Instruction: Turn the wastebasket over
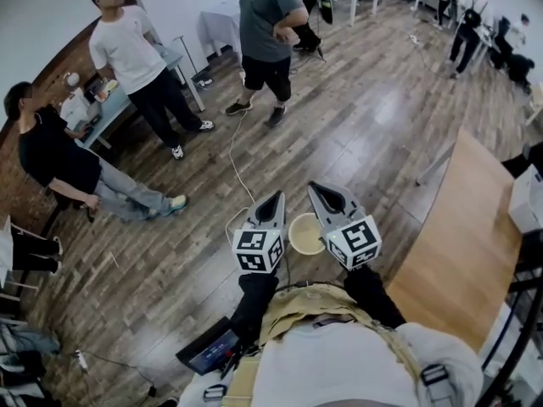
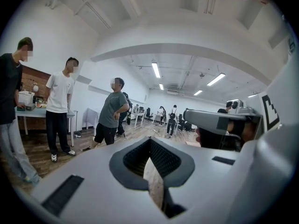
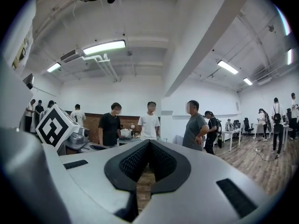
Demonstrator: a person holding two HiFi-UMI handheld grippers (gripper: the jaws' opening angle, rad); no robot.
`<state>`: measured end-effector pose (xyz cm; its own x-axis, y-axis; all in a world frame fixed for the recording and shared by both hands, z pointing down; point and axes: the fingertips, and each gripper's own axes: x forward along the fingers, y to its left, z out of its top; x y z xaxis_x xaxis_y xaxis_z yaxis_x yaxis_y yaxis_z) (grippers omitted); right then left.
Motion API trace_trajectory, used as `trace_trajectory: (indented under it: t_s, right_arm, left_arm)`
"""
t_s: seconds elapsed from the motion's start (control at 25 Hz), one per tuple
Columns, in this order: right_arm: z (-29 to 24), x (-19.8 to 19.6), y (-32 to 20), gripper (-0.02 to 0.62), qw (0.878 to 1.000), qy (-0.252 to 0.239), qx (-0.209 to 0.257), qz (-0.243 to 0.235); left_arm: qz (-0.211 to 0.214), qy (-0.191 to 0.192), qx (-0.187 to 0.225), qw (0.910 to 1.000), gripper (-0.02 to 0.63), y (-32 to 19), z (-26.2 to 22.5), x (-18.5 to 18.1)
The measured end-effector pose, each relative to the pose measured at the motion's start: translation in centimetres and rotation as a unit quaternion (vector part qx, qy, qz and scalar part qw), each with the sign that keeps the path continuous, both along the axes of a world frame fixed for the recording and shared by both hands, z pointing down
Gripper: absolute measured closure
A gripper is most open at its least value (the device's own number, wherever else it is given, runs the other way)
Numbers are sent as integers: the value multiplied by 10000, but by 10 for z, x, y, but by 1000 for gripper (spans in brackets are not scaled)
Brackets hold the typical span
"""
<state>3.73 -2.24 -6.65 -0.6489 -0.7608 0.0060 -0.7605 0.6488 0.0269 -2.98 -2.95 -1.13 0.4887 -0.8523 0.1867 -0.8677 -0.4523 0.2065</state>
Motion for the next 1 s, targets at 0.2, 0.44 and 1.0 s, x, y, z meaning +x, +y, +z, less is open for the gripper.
trace_trajectory:
  t_s: [0.2,0.44,1.0]
  right_arm:
    - [-5,6,-8,574,9999,-39,76,108]
    - [-6,10,-13,574,9997,-75,122,181]
    - [3,16,-18,574,9996,-63,-27,272]
  left_arm:
    - [149,-65,97,9998,604,-9,-5,10]
    - [216,-87,107,9997,604,-15,-4,14]
    - [177,-36,-80,9998,604,-19,7,12]
